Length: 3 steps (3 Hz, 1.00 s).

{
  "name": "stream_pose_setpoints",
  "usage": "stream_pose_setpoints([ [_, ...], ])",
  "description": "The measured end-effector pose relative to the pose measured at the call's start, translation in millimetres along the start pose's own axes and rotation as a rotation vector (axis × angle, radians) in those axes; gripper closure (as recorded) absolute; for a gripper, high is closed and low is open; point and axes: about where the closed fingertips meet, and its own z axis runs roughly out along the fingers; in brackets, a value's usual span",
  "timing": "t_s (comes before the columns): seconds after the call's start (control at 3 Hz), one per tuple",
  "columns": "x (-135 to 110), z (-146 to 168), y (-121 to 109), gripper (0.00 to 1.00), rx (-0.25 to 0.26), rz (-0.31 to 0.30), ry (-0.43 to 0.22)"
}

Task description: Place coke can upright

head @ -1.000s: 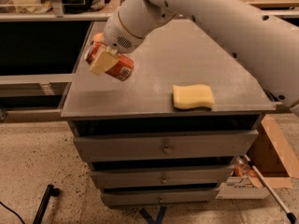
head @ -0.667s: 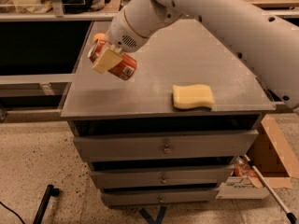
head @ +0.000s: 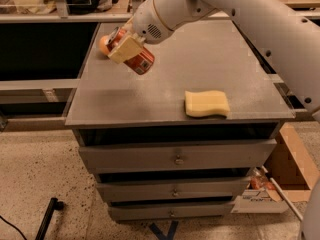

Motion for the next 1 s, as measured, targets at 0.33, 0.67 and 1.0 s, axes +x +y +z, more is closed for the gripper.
stream_pose_setpoints([
  [0.33,0.5,-1.7,-2.6,1.00,-0.015,0.000,-0.011],
  [0.67,10.9,-25.8,-22.4,1.00,0.010,0.023,-0.060],
  [1.0,20.7,-58.9,-41.5,1.00,0.030,0.046,-0.138],
])
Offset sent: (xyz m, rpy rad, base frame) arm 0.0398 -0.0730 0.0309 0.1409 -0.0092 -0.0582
